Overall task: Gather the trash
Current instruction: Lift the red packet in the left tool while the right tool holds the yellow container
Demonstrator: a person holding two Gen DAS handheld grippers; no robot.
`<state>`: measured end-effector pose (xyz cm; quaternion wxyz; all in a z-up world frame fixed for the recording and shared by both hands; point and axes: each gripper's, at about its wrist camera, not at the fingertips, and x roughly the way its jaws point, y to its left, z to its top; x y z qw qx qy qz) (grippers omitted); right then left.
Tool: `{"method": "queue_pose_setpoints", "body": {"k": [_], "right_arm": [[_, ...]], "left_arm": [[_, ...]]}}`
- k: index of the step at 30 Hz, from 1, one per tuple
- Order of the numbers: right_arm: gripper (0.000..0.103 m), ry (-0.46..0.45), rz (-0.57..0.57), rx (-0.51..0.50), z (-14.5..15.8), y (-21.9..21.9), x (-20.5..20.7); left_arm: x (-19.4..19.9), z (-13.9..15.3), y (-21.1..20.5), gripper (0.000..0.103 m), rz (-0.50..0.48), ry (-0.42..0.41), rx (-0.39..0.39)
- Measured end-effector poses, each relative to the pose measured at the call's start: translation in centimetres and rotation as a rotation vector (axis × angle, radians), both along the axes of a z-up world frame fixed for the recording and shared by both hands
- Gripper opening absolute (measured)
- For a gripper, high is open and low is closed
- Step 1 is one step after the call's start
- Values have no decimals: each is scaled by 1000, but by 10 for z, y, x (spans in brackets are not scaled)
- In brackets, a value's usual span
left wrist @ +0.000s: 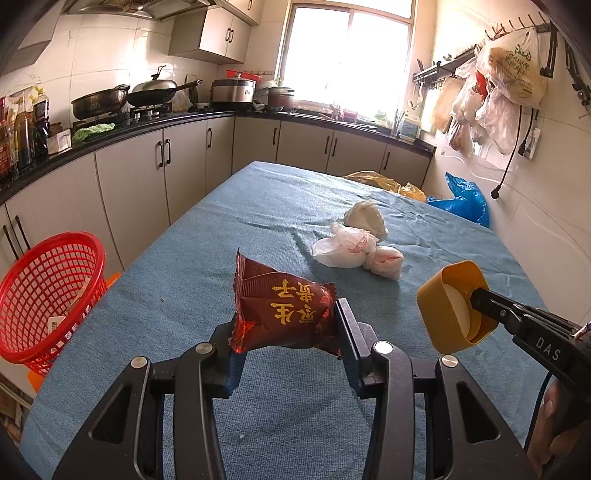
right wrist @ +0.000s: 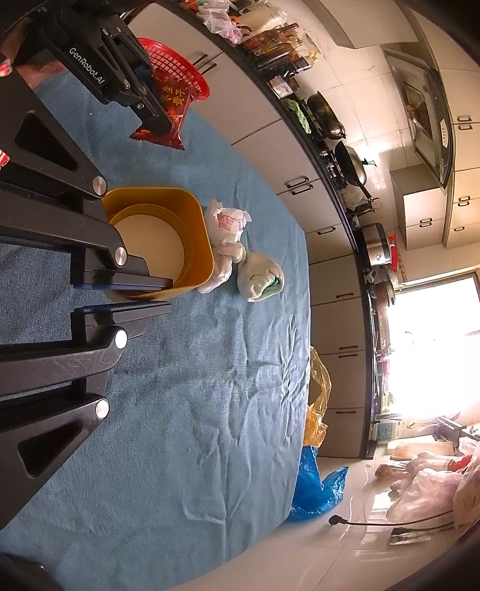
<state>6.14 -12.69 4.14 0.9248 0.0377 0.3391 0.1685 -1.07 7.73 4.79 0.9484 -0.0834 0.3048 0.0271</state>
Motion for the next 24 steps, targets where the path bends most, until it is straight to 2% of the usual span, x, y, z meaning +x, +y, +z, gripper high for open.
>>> {"method": "queue_pose_setpoints", "body": {"k": [24], "right_arm": [[6, 0, 2, -3, 0, 3, -2]], "left_arm": [[3, -1, 1, 43, 12, 5, -9]]}}
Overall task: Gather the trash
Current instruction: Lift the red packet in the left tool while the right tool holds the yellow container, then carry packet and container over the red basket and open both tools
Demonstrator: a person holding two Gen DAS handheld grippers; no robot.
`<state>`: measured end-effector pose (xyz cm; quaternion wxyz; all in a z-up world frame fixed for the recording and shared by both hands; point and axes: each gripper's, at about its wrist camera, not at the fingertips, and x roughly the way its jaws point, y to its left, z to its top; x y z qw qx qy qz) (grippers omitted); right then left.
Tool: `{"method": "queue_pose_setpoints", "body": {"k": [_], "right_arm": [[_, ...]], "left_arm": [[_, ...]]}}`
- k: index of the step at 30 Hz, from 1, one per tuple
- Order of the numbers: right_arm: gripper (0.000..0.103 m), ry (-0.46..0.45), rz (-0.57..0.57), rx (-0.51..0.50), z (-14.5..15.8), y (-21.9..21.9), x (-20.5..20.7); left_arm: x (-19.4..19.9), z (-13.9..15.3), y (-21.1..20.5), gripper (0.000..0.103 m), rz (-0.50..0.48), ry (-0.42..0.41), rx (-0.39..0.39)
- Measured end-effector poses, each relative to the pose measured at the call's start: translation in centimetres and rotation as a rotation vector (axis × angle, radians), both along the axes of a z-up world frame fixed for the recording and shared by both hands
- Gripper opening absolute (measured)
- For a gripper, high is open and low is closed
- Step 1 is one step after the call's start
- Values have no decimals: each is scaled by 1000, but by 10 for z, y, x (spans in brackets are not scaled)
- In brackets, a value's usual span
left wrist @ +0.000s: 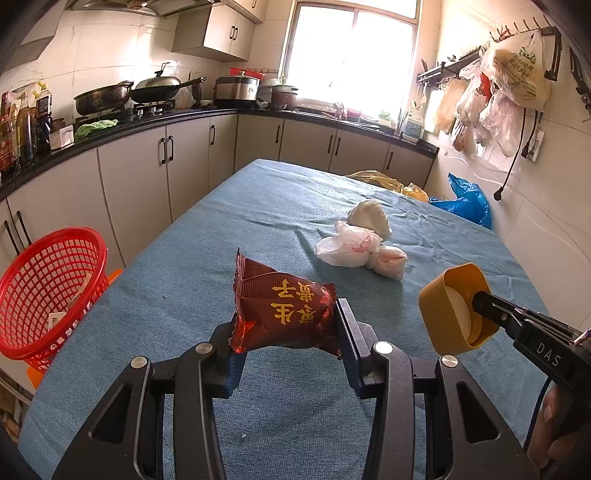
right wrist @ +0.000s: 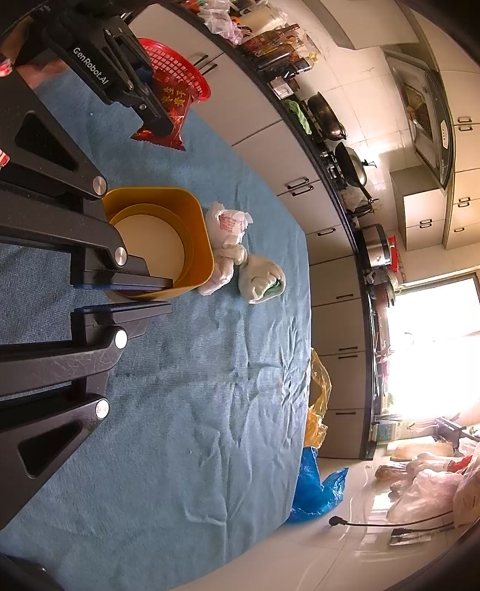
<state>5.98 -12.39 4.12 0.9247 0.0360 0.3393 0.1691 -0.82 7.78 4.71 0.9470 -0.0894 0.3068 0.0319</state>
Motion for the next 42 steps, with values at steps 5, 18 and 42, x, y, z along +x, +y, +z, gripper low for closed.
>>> {"method": "queue_pose_setpoints", "body": {"k": [5, 18, 42], "right_arm": [[6, -1, 0, 0, 0, 0, 0], [6, -6, 0, -1, 1, 1, -1], [6, 25, 109, 54, 28, 56, -16]], "left_arm": [[0, 0, 1, 43, 3, 1, -1], [-1, -1, 4, 43, 6, 5, -3], [-62, 45, 89, 43, 111, -37, -86]]}}
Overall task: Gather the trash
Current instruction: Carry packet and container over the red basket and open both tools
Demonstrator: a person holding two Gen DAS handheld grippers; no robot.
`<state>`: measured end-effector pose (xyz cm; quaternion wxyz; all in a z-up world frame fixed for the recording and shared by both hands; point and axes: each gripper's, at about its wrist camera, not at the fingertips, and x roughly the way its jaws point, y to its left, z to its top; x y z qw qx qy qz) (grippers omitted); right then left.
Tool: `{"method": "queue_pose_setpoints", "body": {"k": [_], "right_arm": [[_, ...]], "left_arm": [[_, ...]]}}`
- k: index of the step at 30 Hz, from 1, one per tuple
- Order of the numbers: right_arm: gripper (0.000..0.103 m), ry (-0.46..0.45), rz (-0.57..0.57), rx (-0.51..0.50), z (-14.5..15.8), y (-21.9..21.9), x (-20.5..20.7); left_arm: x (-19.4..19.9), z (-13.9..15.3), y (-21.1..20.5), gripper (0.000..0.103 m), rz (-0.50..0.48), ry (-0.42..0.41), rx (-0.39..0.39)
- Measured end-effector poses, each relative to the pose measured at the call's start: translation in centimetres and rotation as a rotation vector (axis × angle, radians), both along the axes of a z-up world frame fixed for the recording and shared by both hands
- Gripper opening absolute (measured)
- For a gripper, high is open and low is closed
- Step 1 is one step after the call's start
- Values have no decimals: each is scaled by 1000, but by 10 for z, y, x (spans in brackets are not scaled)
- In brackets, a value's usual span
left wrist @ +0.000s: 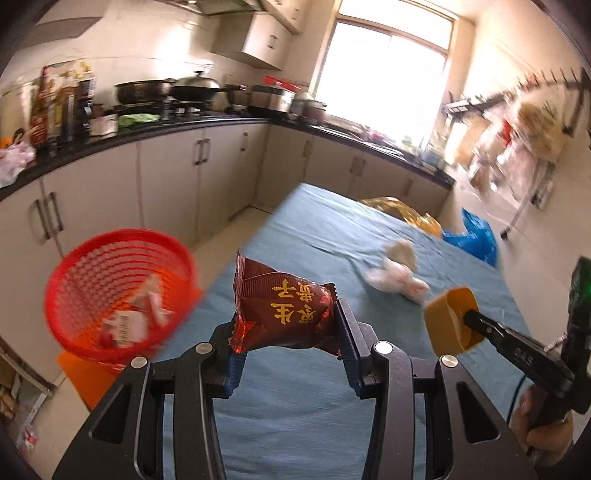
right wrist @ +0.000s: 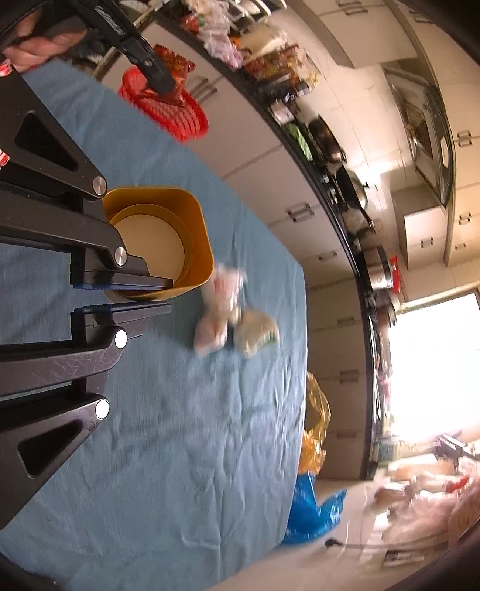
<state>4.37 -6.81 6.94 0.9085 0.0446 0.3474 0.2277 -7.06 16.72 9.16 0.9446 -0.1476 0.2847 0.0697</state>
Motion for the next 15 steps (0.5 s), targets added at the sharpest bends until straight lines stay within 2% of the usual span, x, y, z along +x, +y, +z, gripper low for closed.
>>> {"method": "queue_pose_setpoints", "body": {"k": [9, 15], "right_arm": [[6, -39, 170, -25, 30, 103, -8], [6, -60, 273, -54, 36, 179, -12]], "left_arm": [[-22, -8, 105, 43, 184, 22, -40], [-26, -21, 155, 43, 254, 55, -58]]}}
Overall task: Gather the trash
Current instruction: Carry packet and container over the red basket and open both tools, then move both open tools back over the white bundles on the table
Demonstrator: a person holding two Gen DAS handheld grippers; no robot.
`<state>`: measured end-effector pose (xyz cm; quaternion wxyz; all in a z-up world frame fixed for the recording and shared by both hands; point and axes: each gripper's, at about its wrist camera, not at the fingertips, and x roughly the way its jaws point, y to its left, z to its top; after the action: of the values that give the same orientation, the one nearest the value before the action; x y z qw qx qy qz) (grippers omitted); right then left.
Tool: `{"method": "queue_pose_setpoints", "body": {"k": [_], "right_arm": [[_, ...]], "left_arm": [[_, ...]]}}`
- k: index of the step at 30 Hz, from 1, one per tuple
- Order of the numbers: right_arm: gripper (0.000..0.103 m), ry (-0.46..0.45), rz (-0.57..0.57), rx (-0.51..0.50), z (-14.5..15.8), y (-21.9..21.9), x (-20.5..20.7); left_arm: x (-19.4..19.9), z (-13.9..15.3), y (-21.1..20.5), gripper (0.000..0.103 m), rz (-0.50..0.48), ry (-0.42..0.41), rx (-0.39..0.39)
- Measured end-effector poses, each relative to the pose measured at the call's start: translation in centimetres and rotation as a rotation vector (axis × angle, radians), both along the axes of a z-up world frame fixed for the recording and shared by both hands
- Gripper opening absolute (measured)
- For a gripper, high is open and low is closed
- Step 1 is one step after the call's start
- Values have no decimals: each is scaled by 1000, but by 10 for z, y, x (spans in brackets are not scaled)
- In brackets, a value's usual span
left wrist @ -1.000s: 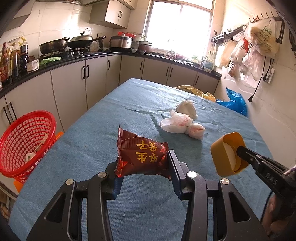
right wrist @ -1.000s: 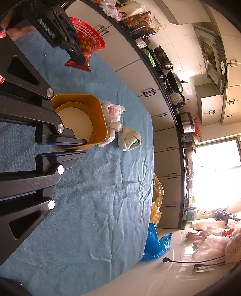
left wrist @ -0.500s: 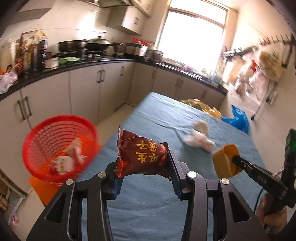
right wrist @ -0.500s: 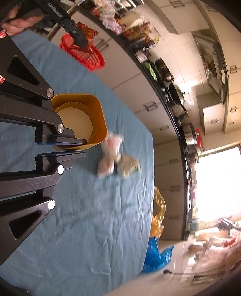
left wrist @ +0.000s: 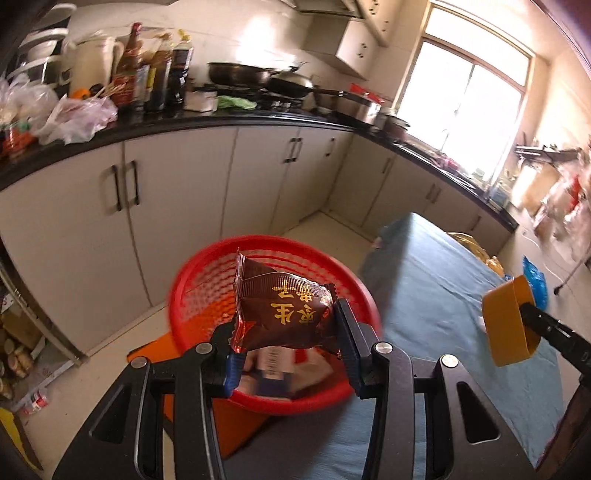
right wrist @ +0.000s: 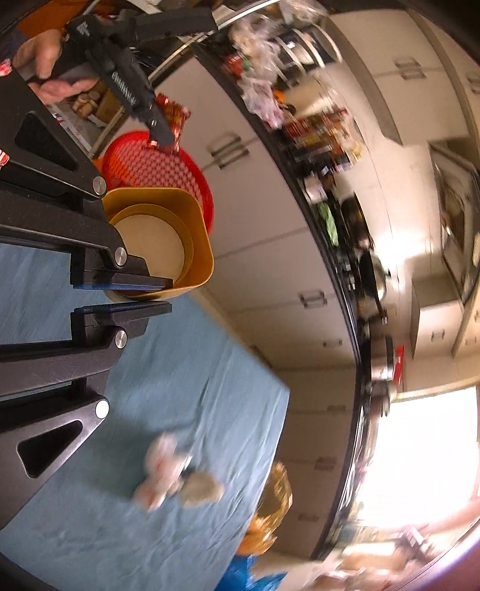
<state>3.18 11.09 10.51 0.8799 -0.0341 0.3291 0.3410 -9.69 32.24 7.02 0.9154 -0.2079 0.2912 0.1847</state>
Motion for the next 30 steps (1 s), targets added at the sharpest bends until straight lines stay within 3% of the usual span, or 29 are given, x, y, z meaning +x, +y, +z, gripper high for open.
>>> {"method": "queue_pose_setpoints", "body": {"k": [10, 11, 13, 20, 27, 30], "right_arm": [[8, 37, 48, -50, -24, 96, 23], [9, 42, 49, -48, -26, 98, 25], [19, 61, 48, -52, -31, 104, 31], [19, 46, 17, 4, -21, 62, 30], [22, 64, -30, -13, -25, -12, 20], [28, 80, -55, -11, -30, -46, 16]], "left_arm": [[16, -17, 31, 44, 6, 42, -24], [16, -18, 32, 45, 7, 39, -26], [15, -18, 33, 62, 12, 36, -30], [3, -11, 19, 64, 6, 11, -6], [5, -3, -42, 66, -124, 3, 28], [10, -2, -76, 68, -187, 14, 50]]}}
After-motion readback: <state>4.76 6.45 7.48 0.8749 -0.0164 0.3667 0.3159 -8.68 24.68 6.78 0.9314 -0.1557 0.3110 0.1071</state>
